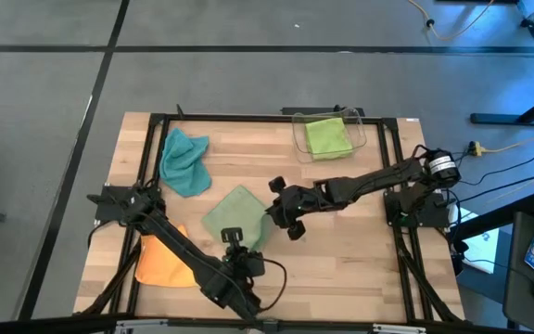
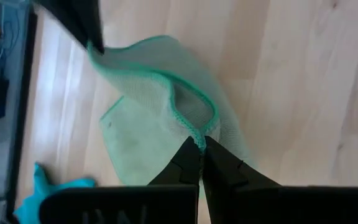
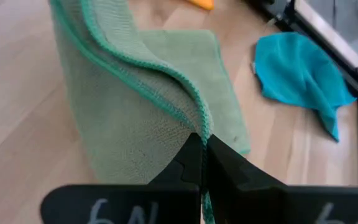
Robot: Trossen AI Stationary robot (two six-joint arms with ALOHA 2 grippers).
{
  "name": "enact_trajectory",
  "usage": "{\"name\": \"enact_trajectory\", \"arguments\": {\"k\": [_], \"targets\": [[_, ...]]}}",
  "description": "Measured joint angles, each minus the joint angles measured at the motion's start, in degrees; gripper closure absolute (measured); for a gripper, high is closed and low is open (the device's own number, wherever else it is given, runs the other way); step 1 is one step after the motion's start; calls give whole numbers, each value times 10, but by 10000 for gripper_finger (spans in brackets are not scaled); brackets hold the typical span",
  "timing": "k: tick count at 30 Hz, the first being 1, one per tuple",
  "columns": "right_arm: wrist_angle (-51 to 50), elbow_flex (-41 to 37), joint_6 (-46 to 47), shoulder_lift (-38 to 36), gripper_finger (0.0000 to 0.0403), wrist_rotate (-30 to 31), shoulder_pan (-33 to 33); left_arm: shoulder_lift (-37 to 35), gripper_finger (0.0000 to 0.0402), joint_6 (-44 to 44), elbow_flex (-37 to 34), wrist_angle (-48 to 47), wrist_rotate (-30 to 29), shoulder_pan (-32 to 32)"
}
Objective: Fold microfiber towels
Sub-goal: Fold the green microfiber towel
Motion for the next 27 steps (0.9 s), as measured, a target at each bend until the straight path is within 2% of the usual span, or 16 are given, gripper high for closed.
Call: {"name": "enact_trajectory", "arguments": {"k": [7, 18, 21, 27], "targets": [[27, 0, -16, 0, 393, -3, -10, -81, 401, -51, -135, 4, 14, -1], [60, 0, -18, 0, 393, -29, -60, -172, 401, -84, -317, 74, 3, 2], [83, 0, -17, 6, 393, -61, -70, -182, 401, -87, -344, 89, 2, 3], [111, 5, -21, 52, 393, -63, -82, -184, 401, -87, -352, 98, 3, 5]]}}
